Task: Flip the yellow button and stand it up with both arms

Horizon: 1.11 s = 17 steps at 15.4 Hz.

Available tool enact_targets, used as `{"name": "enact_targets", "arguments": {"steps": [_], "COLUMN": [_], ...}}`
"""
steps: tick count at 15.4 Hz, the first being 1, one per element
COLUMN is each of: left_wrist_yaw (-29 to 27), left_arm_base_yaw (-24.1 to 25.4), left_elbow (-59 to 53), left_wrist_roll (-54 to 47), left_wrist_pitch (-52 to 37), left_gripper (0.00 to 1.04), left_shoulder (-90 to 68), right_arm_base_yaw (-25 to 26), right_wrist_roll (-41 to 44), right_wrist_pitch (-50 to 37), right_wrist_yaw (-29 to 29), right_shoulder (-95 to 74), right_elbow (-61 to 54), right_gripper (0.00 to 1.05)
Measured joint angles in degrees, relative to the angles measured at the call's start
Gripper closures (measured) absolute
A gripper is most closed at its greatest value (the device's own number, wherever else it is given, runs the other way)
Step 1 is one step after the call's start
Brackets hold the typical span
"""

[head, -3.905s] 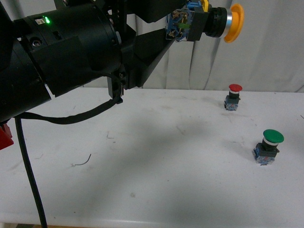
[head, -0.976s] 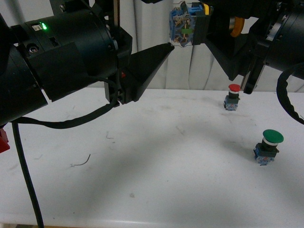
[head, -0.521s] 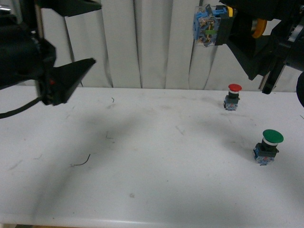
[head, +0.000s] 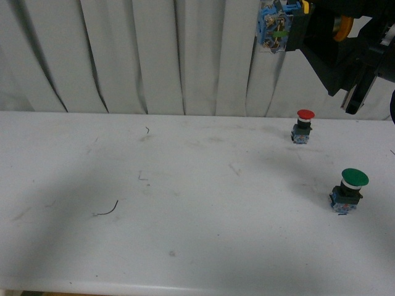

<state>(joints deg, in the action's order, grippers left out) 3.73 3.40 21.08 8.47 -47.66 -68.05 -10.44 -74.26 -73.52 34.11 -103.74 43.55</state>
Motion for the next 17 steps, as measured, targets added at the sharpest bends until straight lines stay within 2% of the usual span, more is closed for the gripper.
{"name": "enact_targets", "arguments": {"steps": [2, 4, 12, 13, 17], "left_wrist_yaw": [-3.4, -3.6, -3.8, -3.8, -3.7], "left_arm_base_yaw": [-3.2, -3.6, -3.4, -3.4, -3.4], "left_elbow": [-5.0, -9.0, -17.7, -19.6, -20.5], "left_wrist_roll": [-5.7, -7.3, -7.5, -7.5, -7.5], "left_wrist_pitch": [0.1, 0.9, 10.7, 7.5, 16.9], "left_gripper": [0.77, 1.02, 1.03, 1.03, 1.03], "left_shoulder": [4.2, 8.4, 27.2, 27.3, 37.1], "right_arm_base_yaw": [0.0, 0.1, 1.7, 1.8, -0.1], "right_wrist_roll": [0.6, 1.7, 2.0, 2.0, 2.1], "right_wrist_pitch": [0.2, 0.2, 0.0, 0.1, 0.0], "right_wrist_yaw": [0.0, 0.2, 0.0, 0.0, -0.7], "right_shoulder": [0.7, 2.7, 4.9, 4.9, 4.5], "right_elbow": [0.0, 0.0, 0.0, 0.0, 0.3], "right_gripper": [0.69, 0.69, 0.69, 0.69, 0.69]}}
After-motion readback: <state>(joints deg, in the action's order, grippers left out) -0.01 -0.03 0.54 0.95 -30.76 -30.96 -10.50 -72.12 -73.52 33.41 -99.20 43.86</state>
